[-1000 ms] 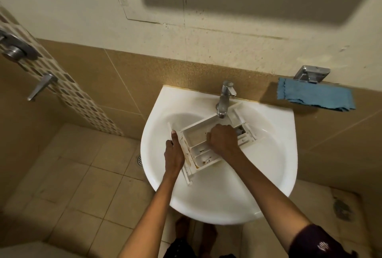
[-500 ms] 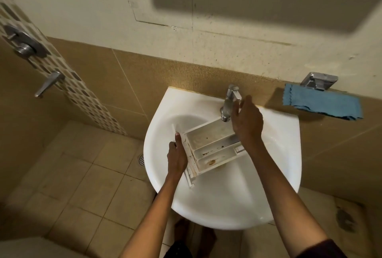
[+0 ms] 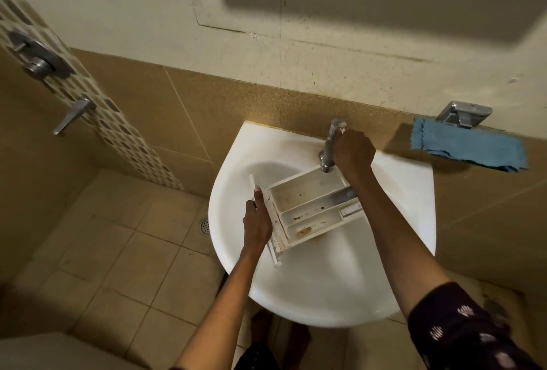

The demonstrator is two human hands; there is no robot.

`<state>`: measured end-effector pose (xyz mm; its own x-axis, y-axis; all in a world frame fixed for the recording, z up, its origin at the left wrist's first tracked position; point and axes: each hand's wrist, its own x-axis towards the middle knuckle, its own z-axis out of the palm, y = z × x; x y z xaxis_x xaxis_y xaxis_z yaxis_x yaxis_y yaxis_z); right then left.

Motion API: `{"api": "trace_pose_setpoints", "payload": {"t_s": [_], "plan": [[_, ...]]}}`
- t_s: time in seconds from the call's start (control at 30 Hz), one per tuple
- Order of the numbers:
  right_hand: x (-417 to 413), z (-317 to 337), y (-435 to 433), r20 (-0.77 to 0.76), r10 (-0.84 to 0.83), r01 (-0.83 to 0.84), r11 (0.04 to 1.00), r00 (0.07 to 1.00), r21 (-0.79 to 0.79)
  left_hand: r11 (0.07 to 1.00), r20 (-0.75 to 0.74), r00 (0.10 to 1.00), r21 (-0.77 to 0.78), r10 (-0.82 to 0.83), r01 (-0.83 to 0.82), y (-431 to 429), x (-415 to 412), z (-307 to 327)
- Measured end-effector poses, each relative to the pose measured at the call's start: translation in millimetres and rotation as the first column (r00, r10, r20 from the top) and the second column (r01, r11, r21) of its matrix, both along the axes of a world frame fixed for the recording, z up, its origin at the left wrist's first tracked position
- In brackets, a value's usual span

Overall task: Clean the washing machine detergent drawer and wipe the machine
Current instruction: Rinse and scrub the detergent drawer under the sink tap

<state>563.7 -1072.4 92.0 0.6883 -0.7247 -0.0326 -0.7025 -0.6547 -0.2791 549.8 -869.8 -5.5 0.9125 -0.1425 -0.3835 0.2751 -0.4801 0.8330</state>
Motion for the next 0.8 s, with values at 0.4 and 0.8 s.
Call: {"api": "trace_pose_setpoints", "payload": {"t_s": [0.4, 0.8], "plan": [[3, -5, 0, 0.017, -0.034, 0.033, 0.999, 0.999, 0.02, 1.0, -0.014, 1.0, -0.012, -0.015, 0.014, 0, 2, -2], [-36, -24, 4, 0.161, -0.559, 0.031, 0.318, 0.814, 0.948, 0.999, -0.017, 1.0, -0.032, -0.012, 0.012, -2, 3, -1]]}}
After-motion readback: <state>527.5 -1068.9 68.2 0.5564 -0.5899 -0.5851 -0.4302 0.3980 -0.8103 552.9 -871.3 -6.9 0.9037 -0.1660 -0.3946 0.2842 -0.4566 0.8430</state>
